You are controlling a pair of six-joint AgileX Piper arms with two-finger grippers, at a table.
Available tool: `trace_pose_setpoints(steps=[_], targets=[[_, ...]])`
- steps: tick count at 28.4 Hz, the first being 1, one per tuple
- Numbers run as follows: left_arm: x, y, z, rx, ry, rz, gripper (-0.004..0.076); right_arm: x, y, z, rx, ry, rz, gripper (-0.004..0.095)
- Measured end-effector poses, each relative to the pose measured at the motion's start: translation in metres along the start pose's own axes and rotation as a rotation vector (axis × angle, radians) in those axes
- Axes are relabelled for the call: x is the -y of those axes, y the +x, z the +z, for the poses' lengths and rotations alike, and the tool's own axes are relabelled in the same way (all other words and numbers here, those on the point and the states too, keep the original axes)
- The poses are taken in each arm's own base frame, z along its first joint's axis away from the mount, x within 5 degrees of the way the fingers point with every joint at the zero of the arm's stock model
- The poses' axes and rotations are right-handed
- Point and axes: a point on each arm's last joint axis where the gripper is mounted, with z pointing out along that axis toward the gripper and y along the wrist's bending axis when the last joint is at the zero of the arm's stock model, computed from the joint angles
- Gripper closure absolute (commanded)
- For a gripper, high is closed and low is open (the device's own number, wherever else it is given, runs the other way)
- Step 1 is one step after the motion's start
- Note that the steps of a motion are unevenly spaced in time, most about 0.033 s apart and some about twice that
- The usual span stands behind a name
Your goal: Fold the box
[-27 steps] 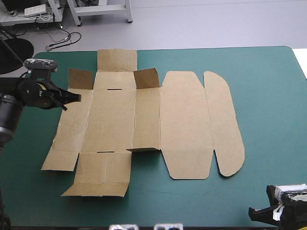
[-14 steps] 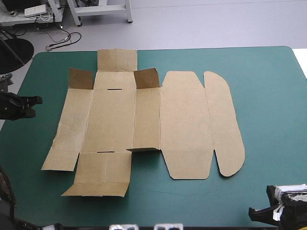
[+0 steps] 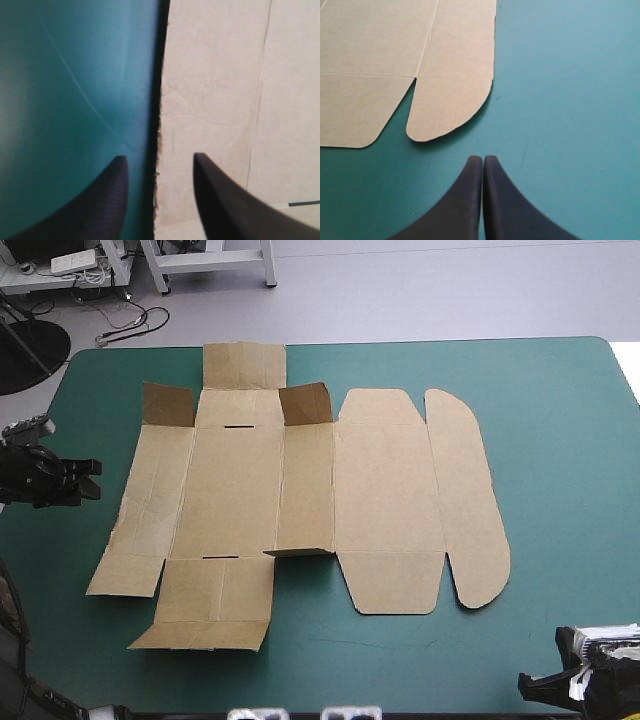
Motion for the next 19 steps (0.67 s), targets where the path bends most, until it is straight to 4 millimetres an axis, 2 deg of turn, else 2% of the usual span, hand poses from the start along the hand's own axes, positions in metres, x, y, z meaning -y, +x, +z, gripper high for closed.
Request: trace_pose_setpoints(steps=[3, 10, 19], targets=[[-0.001, 0.002, 0.006, -0.015, 0.009, -0.016, 0.0229, 0.000, 0.000, 0.000, 0.000, 0.000, 0.000, 0.0913], [-0.006, 0.023, 0.033, -0.117, 0.048, -0.015, 0.0300, 0.000, 0.000, 0.000, 0.001, 0.000, 0.000, 0.0913], [-0.007, 0.036, 0.049, -0.158, 0.071, -0.010, 0.0336, 0.000, 0.000, 0.000, 0.001, 0.000, 0.000, 0.0913]])
